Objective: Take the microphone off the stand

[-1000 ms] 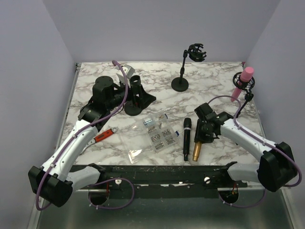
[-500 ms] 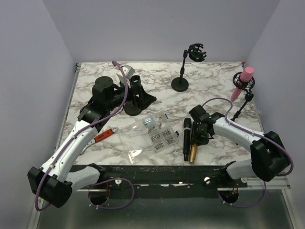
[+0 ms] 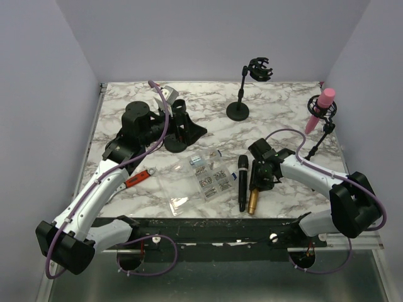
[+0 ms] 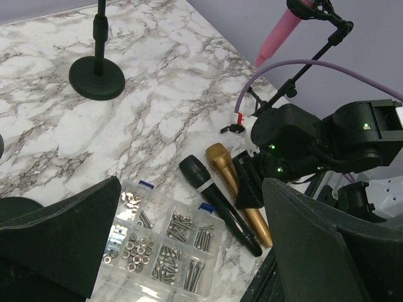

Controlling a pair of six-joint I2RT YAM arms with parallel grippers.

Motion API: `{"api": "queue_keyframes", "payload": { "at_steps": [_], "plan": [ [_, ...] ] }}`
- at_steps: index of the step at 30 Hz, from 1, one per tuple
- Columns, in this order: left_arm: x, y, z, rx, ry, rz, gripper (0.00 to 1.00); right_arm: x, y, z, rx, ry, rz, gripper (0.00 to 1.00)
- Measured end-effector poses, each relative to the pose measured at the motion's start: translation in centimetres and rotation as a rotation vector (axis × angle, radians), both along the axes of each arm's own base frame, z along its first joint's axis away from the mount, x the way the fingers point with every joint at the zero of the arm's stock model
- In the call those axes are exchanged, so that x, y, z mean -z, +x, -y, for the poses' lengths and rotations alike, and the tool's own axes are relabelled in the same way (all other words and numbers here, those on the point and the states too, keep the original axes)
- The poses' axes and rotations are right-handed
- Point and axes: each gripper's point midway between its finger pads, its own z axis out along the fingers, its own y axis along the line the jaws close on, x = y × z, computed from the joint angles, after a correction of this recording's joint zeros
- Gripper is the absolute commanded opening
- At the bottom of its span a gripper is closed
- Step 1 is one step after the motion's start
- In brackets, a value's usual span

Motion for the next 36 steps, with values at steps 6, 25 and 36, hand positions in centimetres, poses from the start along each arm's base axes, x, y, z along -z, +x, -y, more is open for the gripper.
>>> {"api": "queue_keyframes", "payload": {
  "at_steps": [6, 25, 36],
  "plan": [
    [0.0, -0.1, 0.1, 0.004, 0.0, 0.0, 0.99, 0.0, 0.0, 0.0, -0.003, 0.0, 0.0, 0.47],
    [0.0, -0.2, 0.2, 0.008, 0.001, -0.001, 0.99, -2.5, 1.2, -0.9, -0.015, 0.054, 0.093, 0.73],
    [0.1, -0.4, 0.4, 0.015, 0.001, -0.001, 0.99, -6.2, 3.8, -1.8, -0.042, 0.093, 0.227, 0.75]
  ]
}}
